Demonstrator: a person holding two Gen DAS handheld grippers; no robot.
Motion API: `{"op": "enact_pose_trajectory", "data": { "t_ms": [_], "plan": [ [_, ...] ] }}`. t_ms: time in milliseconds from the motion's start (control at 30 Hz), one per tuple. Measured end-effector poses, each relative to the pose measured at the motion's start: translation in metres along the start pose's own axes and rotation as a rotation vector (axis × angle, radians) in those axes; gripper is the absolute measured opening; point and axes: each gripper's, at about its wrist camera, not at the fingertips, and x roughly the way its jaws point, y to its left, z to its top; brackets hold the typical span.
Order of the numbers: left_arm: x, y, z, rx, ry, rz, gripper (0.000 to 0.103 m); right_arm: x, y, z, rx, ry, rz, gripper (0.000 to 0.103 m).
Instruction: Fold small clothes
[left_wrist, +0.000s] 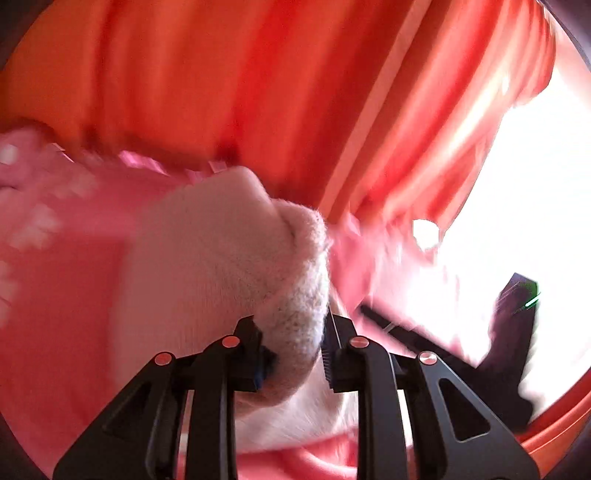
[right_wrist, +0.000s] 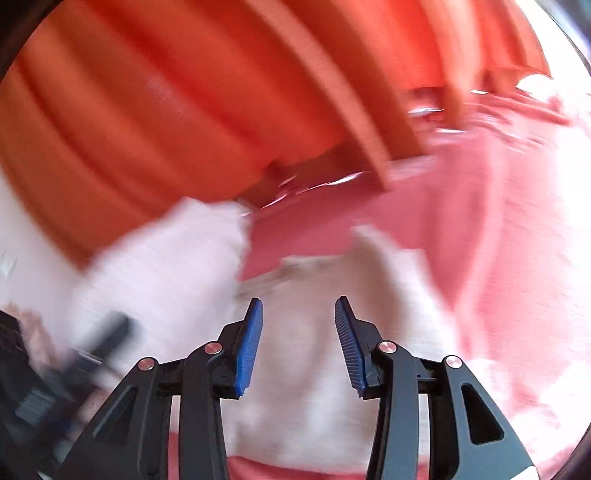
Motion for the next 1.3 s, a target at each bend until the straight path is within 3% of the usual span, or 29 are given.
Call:
{"op": "enact_pose_trajectory", "data": {
  "t_ms": [100,133,200,233,300,433,533,633,667,700,733,800,867,900,967,1033,1067,1133,1300],
  "plan": [
    [0.057,-0.007,-0.044,0.034,0.155,0.042,0.032,0.003,-0.031,-0.009,0.100,0.028,0.002,0.044],
    [0.056,-0.007,-0.054,0.034,0.146,0.044,0.034,0.007,-0.035,-0.011,0.116,0.047,-0.013,0.044],
    [0.029,-0.009,-0.066,0.089,0.053,0.048,0.061,0.012,-0.031,-0.011,0.099,0.058,0.022,0.047],
    [0.012,-0.009,-0.068,0.117,0.027,0.067,0.066,0.014,-0.026,-0.010,0.088,0.056,0.040,0.059],
    [-0.009,-0.001,-0.069,0.138,0.011,0.107,0.081,0.019,-0.013,-0.010,0.069,0.061,0.081,0.071],
    [-0.031,0.025,-0.073,0.227,0.020,0.279,0.085,0.047,0.005,-0.018,0.051,0.176,0.131,0.075],
    [-0.020,0.053,-0.082,0.225,0.088,0.375,0.085,0.067,0.017,-0.024,0.023,0.237,0.076,0.075],
    [-0.005,0.073,-0.086,0.153,0.136,0.374,0.083,0.091,0.021,-0.030,0.020,0.311,0.023,0.075],
    [0.003,0.081,-0.085,0.120,0.158,0.371,0.074,0.098,0.022,-0.031,0.016,0.336,0.013,0.072],
    [0.005,0.087,-0.086,0.097,0.174,0.361,0.059,0.102,0.027,-0.032,-0.008,0.344,0.025,0.041],
    [0.006,0.090,-0.086,0.078,0.184,0.340,0.054,0.095,0.033,-0.029,-0.029,0.308,0.054,0.025],
    [-0.002,0.094,-0.083,0.023,0.188,0.296,0.036,0.065,0.038,-0.016,-0.034,0.178,0.201,0.022],
    [-0.011,0.091,-0.076,0.014,0.183,0.266,0.031,0.017,0.041,-0.004,-0.052,0.008,0.401,0.021],
    [-0.011,0.089,-0.076,0.012,0.187,0.254,0.030,0.003,0.038,-0.002,-0.073,-0.040,0.393,0.021],
    [-0.005,0.084,-0.075,0.029,0.205,0.266,0.027,0.018,0.024,-0.004,-0.079,0.026,0.196,0.021],
    [0.008,0.083,-0.079,0.030,0.234,0.276,0.027,0.064,-0.012,-0.016,-0.020,0.218,-0.132,0.021],
    [0.011,0.082,-0.082,0.020,0.244,0.271,0.027,0.079,-0.024,-0.024,0.001,0.308,-0.194,0.021],
    [0.014,0.082,-0.084,0.022,0.239,0.285,0.027,0.070,-0.021,-0.020,0.000,0.262,-0.145,0.025],
    [0.015,0.078,-0.085,0.048,0.246,0.324,0.027,0.067,-0.019,-0.018,0.034,0.223,-0.134,0.035]
  ]
}}
